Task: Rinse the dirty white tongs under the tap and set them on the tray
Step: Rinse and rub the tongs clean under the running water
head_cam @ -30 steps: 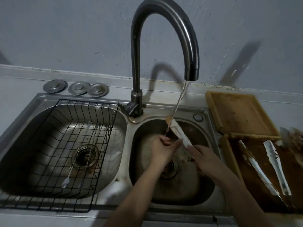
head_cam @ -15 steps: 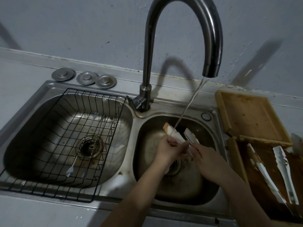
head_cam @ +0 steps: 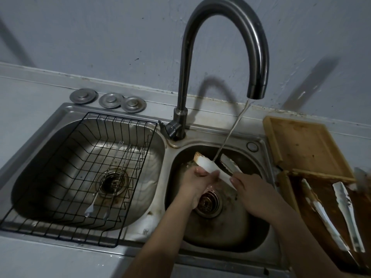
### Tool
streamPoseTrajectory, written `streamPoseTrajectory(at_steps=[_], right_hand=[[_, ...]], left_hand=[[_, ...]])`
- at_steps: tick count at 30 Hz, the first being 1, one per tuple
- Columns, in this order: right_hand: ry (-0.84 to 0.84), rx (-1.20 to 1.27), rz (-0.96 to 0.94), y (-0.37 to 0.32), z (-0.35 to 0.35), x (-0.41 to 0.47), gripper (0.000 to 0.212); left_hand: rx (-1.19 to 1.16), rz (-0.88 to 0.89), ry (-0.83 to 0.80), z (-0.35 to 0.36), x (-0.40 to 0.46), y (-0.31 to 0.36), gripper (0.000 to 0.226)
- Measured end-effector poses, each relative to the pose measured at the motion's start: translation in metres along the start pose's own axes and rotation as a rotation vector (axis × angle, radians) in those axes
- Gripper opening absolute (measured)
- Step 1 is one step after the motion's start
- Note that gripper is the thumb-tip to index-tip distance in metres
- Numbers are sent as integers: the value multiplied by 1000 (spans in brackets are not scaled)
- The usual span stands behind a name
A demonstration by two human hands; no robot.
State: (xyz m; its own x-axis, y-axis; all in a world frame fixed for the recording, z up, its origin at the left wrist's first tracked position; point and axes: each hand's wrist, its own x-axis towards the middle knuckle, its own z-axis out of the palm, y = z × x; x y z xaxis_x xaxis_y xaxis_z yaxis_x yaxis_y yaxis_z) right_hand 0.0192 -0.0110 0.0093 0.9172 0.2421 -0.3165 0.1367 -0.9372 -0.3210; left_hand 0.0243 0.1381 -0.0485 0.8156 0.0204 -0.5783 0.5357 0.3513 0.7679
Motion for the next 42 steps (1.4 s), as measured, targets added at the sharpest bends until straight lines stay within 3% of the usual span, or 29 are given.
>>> streamPoseTrajectory(at_steps=[3,8,14,22,27,30,38,42], right_hand=[[15,6,-21,-2,-2,-3,31],[58,34,-13,-1,-2,5,25],[78,175,-41,-4,-2,15,27],[59,270,-56,-1,-5,14,31],[96,155,-124,10,-6,2,32],[62,33,-129,24,-11,-11,22],[43,-171,-66,33,-18,-19,24],[33,-198,-51,30,-19,-21,27]], left_hand=[[-216,-19,-5,2,-4,5,19],[-139,2,-10,6,-6,7,34],[-294,14,-16,4,-2,25,20],[-224,71,-16,8,-6,31,11],[-228,45,-49,4,-4,30,32],[-178,30,-35,-2,0,24,41],[39,-67,-103,5,-3,12,38],[-43,-135,-79,2,6,8,35]])
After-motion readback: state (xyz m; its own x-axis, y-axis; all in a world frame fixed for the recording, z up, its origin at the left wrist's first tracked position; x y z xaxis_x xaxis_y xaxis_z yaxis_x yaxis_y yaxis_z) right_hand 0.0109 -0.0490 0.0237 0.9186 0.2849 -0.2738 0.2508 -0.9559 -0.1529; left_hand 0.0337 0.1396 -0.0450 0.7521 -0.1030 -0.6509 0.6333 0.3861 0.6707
